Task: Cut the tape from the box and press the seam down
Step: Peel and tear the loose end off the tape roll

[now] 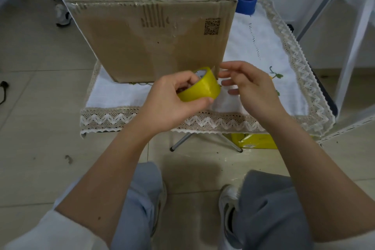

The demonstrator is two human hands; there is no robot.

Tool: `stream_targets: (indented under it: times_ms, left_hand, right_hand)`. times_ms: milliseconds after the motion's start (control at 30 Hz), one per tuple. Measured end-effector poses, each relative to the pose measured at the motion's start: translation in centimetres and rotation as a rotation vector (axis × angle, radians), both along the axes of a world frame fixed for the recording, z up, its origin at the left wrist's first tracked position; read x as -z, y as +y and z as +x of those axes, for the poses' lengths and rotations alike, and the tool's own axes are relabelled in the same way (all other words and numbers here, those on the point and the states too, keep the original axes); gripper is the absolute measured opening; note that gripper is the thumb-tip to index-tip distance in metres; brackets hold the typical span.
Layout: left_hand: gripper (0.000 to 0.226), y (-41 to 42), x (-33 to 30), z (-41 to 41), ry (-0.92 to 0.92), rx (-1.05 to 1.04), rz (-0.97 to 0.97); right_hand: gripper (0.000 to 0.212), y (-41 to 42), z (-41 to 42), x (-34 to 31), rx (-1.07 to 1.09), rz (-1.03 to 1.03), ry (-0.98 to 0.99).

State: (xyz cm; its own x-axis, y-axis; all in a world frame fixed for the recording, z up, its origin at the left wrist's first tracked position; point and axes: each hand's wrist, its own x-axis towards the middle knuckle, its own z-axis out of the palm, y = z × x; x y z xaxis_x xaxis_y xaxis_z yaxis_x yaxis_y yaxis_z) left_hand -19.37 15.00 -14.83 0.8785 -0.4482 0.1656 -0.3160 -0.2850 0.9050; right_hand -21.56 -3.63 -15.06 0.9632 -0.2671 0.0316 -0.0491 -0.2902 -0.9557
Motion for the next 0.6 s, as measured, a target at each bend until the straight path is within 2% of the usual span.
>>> stream_targets:
  times_ms: [100, 300, 500, 600]
  left_hand:
    - [0.015, -0.2, -0.1, 0.1, 0.034, 0.012, -0.045]
    - [0.013, -0.4, 0.2, 0.8, 0.075, -0.023, -0.06]
    - [0.011, -0.4, 0.3, 1.0, 0.082, -0.009, -0.037]
    - [0.013, -0.4, 0.4, 1.1, 0.085, -0.002, -0.023]
  right_hand:
    - [0.038, 0.0, -0.2, -0.6, -0.01, 0.08, 0.0]
    - [0.035, 0.6, -0.5, -0.8, -0.027, 0.058, 0.004]
    - [0.009, 0.6, -0.3, -0.1, -0.027, 0.031, -0.102]
    - [0.007, 0.6, -0.2, 0.3, -0.022, 0.039, -0.155]
